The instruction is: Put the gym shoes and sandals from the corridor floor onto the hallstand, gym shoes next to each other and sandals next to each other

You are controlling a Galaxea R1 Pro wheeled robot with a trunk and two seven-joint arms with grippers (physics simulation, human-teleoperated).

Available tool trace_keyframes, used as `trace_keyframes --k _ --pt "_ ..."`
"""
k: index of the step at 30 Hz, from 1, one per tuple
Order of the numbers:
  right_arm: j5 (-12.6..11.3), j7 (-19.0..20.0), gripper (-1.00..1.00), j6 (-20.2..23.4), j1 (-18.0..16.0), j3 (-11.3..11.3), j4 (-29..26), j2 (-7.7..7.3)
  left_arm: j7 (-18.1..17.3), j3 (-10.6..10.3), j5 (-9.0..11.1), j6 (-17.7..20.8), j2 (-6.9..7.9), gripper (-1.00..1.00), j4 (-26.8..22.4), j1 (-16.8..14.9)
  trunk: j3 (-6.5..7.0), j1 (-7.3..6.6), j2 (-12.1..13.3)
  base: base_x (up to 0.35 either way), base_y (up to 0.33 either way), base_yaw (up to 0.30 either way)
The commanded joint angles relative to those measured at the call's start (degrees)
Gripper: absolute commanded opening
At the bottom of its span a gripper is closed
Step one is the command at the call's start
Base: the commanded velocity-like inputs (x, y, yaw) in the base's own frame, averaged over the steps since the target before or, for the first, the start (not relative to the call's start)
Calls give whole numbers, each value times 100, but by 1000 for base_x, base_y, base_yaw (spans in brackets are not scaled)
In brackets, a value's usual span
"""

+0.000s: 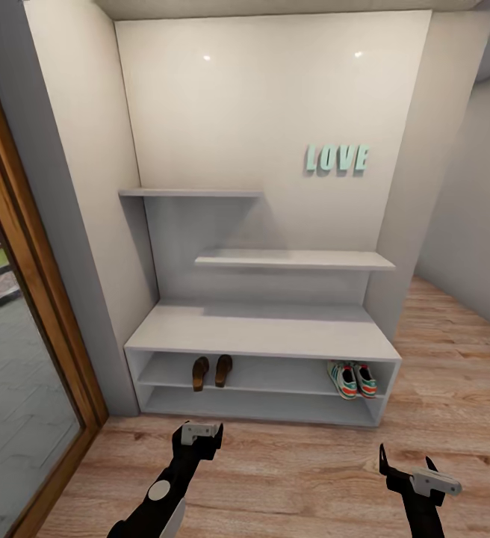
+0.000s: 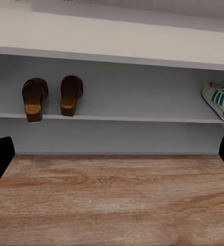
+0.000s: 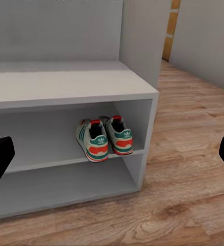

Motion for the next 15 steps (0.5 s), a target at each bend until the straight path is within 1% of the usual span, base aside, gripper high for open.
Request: trace_keyframes --k 1,6,15 --pt "0 0 100 0 0 0 0 0 0 0 0 0 0 100 0 0 19 -23 42 0 0 0" --pt "1 0 100 0 0 0 0 0 0 0 -2 0 0 100 0 0 108 -133 242 0 0 0" --pt "2 0 100 0 0 6 0 0 0 0 1 0 0 100 0 0 108 -133 242 0 0 0"
